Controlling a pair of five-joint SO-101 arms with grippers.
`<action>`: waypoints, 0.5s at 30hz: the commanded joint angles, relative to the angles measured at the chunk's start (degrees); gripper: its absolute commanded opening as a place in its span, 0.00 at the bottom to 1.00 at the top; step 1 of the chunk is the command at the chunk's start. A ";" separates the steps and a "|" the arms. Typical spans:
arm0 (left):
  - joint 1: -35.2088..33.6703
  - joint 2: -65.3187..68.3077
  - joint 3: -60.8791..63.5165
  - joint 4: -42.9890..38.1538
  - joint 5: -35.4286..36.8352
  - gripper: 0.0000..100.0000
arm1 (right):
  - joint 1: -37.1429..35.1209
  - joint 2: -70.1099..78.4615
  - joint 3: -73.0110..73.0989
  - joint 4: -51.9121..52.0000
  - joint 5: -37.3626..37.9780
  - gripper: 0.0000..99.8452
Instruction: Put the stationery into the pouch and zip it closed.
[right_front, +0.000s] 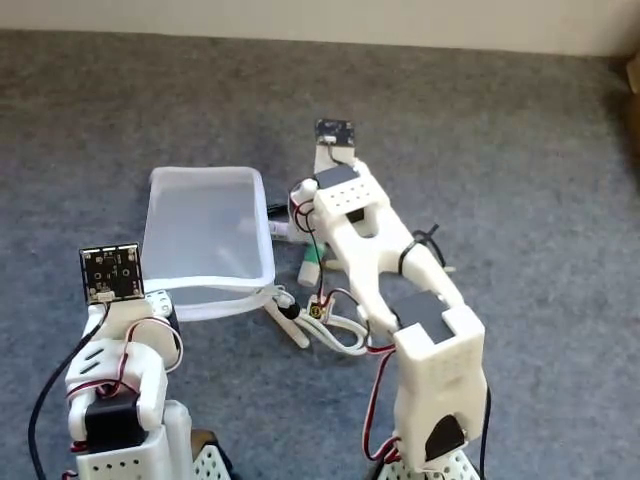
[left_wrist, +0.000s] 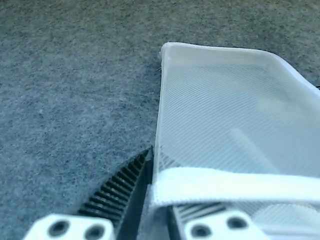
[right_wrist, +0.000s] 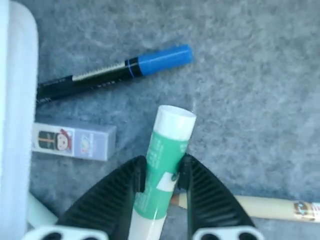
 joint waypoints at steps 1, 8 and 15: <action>-1.01 -0.40 -1.19 0.35 0.26 0.01 | 1.01 -7.52 -3.03 3.91 1.32 0.07; -1.01 -0.40 -1.19 0.35 0.26 0.01 | 0.84 -12.97 -2.68 8.13 1.32 0.07; -1.01 -0.40 -1.19 0.35 0.26 0.01 | 0.66 -10.33 -2.77 5.49 1.41 0.07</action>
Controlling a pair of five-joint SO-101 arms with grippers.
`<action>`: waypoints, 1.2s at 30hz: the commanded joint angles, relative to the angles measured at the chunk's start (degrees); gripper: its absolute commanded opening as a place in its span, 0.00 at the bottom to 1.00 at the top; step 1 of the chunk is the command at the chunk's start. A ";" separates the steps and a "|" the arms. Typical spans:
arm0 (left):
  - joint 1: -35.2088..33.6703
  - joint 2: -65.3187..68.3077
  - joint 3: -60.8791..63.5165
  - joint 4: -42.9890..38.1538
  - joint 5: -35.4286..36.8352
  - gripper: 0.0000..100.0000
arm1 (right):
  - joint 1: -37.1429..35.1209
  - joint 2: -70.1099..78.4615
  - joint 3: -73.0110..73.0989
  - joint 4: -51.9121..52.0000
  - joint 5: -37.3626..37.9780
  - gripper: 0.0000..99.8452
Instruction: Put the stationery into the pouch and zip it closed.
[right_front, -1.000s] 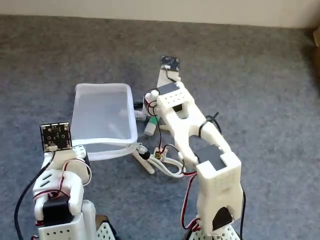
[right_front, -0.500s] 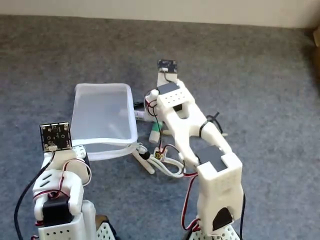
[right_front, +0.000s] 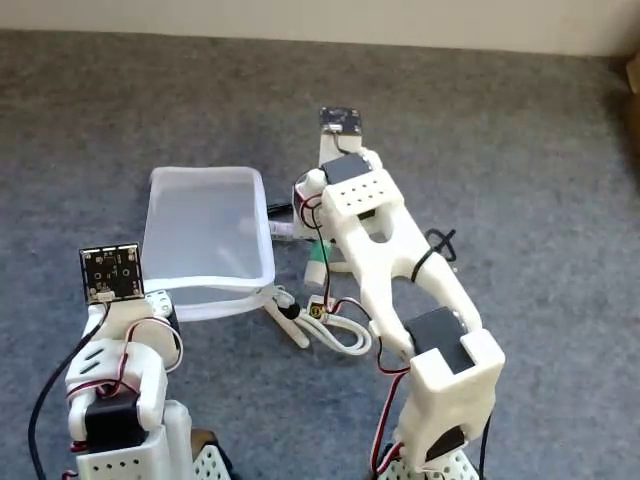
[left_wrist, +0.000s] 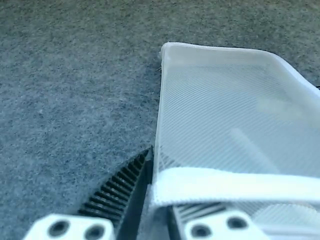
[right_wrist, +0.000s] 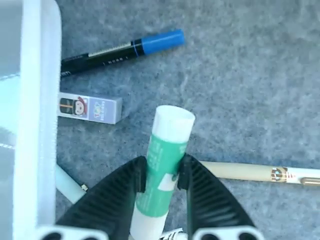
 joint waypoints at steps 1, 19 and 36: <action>-1.01 -0.40 -1.19 0.35 0.26 0.01 | 0.57 -0.04 -2.86 -2.86 0.62 0.07; -1.01 -0.40 -1.19 0.35 0.18 0.01 | -1.45 23.96 -26.77 13.76 1.05 0.10; -1.01 -0.40 -0.31 0.00 -1.23 0.01 | -1.45 28.18 -46.81 29.49 7.74 0.00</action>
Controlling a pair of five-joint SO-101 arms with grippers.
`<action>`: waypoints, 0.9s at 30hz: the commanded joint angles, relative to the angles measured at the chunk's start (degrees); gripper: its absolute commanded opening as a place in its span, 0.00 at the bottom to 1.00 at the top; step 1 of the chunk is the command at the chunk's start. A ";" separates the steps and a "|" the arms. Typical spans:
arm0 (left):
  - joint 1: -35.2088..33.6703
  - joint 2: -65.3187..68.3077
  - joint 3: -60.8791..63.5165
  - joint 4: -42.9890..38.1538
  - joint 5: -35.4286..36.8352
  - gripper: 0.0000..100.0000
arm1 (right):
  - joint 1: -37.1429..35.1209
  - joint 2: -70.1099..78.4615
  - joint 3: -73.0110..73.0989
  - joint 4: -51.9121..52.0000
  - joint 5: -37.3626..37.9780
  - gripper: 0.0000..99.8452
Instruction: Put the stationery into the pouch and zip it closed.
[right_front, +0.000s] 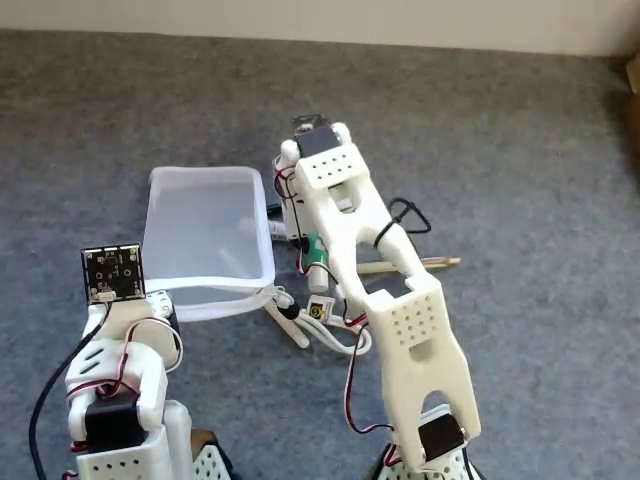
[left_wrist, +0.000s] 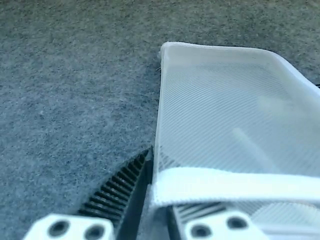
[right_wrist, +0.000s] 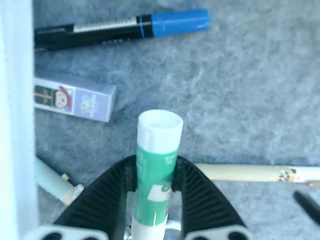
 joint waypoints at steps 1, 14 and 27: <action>-1.01 -0.40 -0.40 0.00 -0.62 0.01 | -0.57 -1.98 -5.14 1.89 0.70 0.00; -1.01 0.04 -4.97 0.70 -0.70 0.01 | -0.40 -11.12 -1.54 1.89 0.79 0.00; -0.57 3.38 -20.62 6.95 -3.52 0.01 | -1.27 -29.58 12.44 1.71 0.88 0.00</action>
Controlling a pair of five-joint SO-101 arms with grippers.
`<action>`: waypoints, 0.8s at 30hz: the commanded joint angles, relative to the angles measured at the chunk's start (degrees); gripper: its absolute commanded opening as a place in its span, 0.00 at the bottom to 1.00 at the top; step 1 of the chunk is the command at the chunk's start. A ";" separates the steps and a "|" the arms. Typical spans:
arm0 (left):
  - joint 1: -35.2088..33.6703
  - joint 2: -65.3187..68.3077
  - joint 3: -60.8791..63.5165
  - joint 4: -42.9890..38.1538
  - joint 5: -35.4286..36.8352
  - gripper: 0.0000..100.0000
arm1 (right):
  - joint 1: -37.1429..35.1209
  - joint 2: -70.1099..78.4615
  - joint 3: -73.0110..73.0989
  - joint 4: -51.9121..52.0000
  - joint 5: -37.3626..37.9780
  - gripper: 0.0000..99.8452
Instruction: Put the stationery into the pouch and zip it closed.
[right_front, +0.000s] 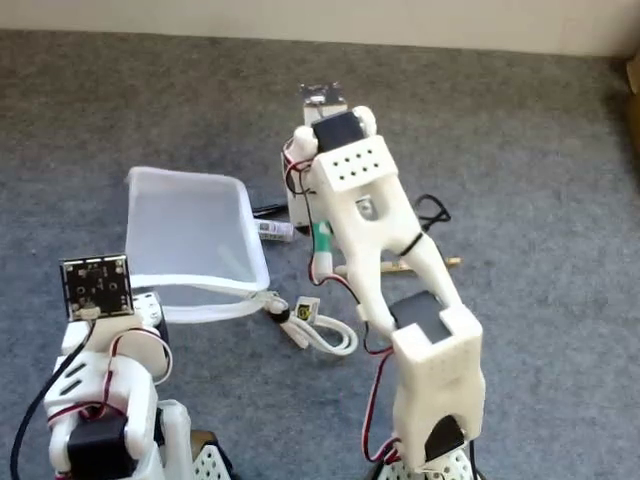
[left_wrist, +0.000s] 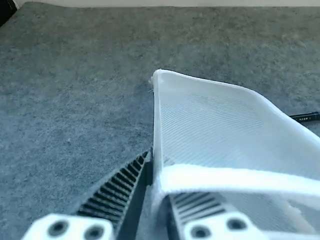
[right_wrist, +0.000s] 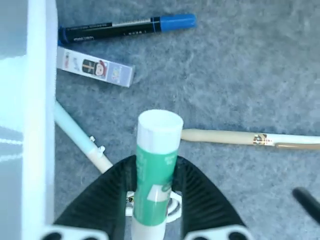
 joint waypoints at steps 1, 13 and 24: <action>-0.57 5.67 -9.01 0.09 -0.79 0.01 | -1.27 -7.69 0.75 0.92 0.62 0.00; -0.48 37.49 -37.49 11.25 -0.53 0.01 | -1.27 -9.54 1.98 0.92 0.62 0.00; 3.38 52.35 -50.33 18.11 1.05 0.01 | -1.27 -9.54 1.89 0.92 0.62 0.00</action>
